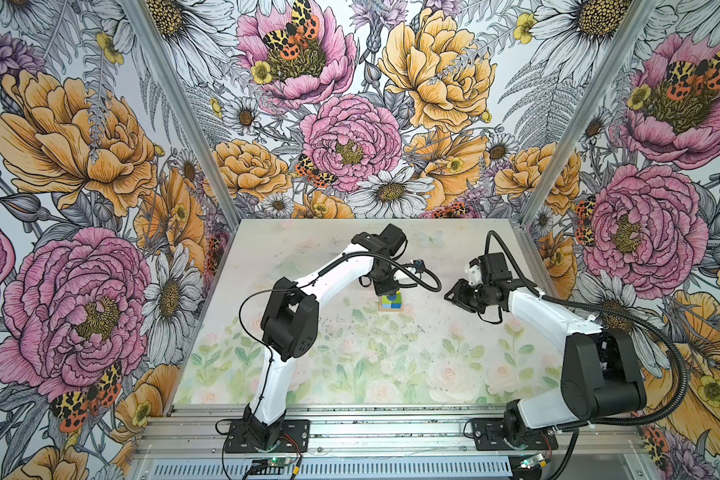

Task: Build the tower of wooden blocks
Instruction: 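Hold the yellow cylinder above the blue cylinder and align it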

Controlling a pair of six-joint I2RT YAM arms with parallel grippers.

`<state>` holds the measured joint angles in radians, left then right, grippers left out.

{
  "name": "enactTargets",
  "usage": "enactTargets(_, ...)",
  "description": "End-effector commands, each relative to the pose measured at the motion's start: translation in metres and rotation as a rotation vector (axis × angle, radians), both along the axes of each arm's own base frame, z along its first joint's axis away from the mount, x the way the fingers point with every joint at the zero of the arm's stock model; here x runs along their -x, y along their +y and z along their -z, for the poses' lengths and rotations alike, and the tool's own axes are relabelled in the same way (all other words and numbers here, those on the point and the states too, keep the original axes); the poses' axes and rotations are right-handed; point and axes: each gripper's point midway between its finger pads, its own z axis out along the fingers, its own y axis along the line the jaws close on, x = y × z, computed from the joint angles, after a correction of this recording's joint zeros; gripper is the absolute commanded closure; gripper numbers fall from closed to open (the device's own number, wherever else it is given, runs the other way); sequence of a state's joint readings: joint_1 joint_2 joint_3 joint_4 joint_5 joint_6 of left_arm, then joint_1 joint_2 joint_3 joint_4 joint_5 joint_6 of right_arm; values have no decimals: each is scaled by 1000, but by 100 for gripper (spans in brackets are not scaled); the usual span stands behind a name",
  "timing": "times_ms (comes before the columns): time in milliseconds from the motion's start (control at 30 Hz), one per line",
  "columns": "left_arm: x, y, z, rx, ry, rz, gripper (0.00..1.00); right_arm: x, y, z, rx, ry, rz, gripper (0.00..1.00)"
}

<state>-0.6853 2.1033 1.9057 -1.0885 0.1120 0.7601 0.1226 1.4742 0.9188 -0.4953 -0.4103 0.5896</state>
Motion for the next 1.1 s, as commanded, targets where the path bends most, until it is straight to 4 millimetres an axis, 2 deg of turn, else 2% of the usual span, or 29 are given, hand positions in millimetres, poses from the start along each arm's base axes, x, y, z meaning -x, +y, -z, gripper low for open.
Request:
enactTargets(0, -4, -4, -2, -8, -22, 19, 100, -8, 0, -6, -8, -22, 2, 66)
enactTargets(733, 0, -5, 6, -44, -15, 13, 99, -7, -1, -4, -5, -17, 4, 66)
enactTargets(933, -2, -6, 5, -34, -11, -6, 87, -7, -1, -3, -3, -16, 4, 66)
enactTargets(1067, -2, -6, 4, -29, -11, -8, 82, -7, -1, -3, -2, -14, 5, 66)
